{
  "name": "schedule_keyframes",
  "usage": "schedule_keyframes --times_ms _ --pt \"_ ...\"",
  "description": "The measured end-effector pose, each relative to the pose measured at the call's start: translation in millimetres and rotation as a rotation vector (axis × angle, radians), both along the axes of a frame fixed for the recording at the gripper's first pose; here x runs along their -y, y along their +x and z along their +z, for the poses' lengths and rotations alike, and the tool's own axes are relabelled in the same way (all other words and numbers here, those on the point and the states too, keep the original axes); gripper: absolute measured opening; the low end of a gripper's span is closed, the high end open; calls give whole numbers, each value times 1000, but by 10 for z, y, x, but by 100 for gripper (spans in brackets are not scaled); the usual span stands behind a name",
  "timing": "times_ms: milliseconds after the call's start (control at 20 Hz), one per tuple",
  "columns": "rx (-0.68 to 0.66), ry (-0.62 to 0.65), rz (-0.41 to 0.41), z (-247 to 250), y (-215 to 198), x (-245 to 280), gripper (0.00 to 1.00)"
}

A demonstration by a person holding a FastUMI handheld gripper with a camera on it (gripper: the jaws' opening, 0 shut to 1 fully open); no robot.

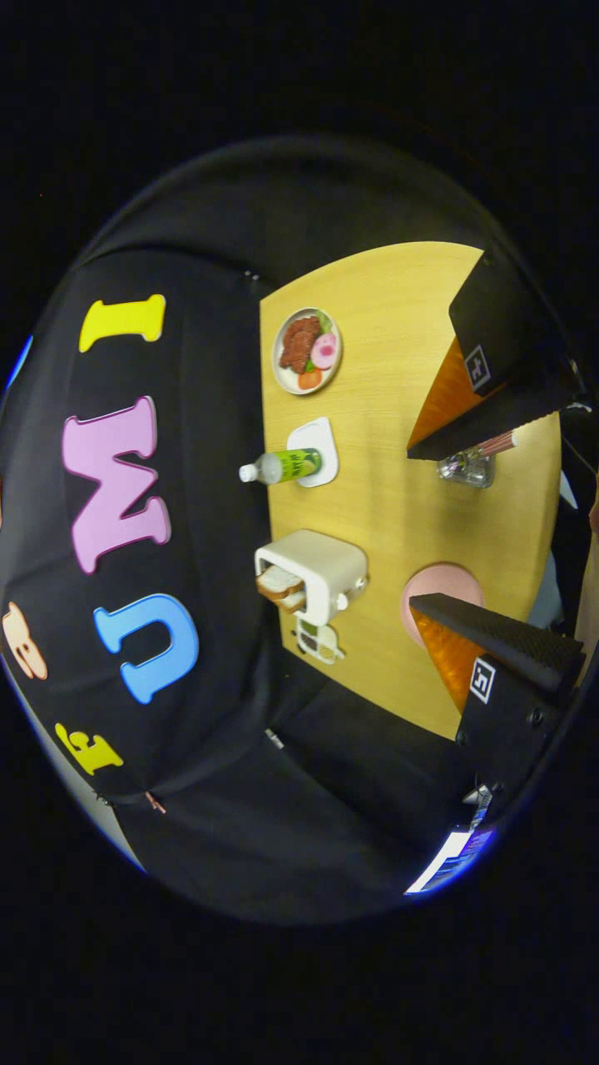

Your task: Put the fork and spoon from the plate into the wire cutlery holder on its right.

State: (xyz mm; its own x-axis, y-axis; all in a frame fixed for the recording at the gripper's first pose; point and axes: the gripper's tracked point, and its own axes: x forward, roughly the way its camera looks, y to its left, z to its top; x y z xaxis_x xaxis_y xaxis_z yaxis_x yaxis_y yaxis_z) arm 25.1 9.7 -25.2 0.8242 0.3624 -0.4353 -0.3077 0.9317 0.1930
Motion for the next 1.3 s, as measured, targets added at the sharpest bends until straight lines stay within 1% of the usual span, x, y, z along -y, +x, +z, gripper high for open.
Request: schedule_keyframes --times_ms 100,200,450,550,700,800,900,1100,1300 --pt "140 -11 -35 289 -27 -92 99" --pt "260 -16 -91 557 -51 -141 99" --pt "484 4 -188 1070 -274 -237 99" --pt "548 8 -213 1198 -412 -273 99" --pt "577 -14 -220 1142 -609 -432 99" --pt "593 -65 -267 1045 -690 -380 99" --pt "619 -85 -302 937 -774 -448 99" --pt "663 -47 -340 785 -885 -512 99" --pt "634 -40 -347 577 -889 -512 99"
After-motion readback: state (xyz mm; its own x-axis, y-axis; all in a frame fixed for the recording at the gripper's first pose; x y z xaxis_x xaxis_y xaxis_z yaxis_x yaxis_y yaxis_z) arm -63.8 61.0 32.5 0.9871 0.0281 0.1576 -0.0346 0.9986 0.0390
